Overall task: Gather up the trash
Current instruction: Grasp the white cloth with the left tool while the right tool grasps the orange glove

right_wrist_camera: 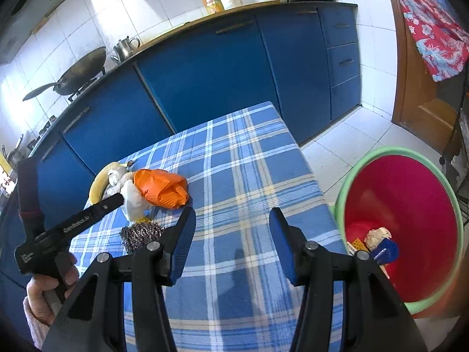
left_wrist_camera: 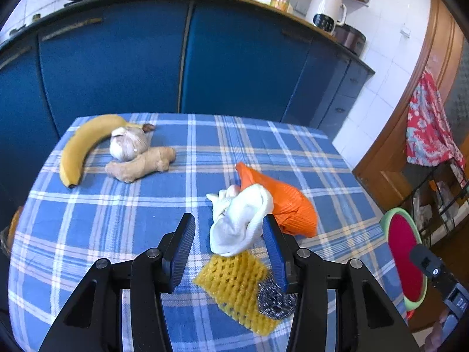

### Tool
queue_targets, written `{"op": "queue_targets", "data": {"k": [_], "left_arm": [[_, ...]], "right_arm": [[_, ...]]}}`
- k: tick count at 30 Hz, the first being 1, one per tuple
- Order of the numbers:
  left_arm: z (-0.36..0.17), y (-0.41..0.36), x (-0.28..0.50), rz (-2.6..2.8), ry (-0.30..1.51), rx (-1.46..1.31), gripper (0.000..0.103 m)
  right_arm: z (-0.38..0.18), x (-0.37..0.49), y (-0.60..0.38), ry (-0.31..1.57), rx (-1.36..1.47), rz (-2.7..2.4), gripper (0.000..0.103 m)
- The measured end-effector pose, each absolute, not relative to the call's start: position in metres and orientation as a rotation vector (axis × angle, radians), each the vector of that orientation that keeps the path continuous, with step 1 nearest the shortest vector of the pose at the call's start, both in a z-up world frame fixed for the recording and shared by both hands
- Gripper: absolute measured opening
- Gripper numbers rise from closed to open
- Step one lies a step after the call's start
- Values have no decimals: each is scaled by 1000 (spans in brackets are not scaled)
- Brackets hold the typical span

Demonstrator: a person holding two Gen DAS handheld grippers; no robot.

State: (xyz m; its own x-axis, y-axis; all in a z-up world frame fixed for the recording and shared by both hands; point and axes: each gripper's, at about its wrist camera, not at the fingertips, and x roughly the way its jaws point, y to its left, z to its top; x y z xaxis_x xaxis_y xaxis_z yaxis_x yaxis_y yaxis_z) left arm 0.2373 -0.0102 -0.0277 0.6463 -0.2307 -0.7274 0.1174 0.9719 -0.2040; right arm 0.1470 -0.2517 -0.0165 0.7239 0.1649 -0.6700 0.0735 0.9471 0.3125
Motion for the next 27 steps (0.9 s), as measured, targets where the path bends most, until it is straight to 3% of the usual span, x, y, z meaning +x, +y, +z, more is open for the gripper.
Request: {"op": "queue_targets", "data": {"k": [7,10,13,27], "left_arm": [[-44,-12,249,-223,861,-164,47],[-46,-14,251,-259,864,-172,24],[-47,-14,251,-275,861,-173,16],[-23,28,245,-182,752,-249,14]], "right_arm": [[-20,160,-242,780,314,57,54],[-22,165,-238,788,308,61,54],[-25,171,-234,796,305,66,54],[-29,200,-198,815,260,129,54]]}}
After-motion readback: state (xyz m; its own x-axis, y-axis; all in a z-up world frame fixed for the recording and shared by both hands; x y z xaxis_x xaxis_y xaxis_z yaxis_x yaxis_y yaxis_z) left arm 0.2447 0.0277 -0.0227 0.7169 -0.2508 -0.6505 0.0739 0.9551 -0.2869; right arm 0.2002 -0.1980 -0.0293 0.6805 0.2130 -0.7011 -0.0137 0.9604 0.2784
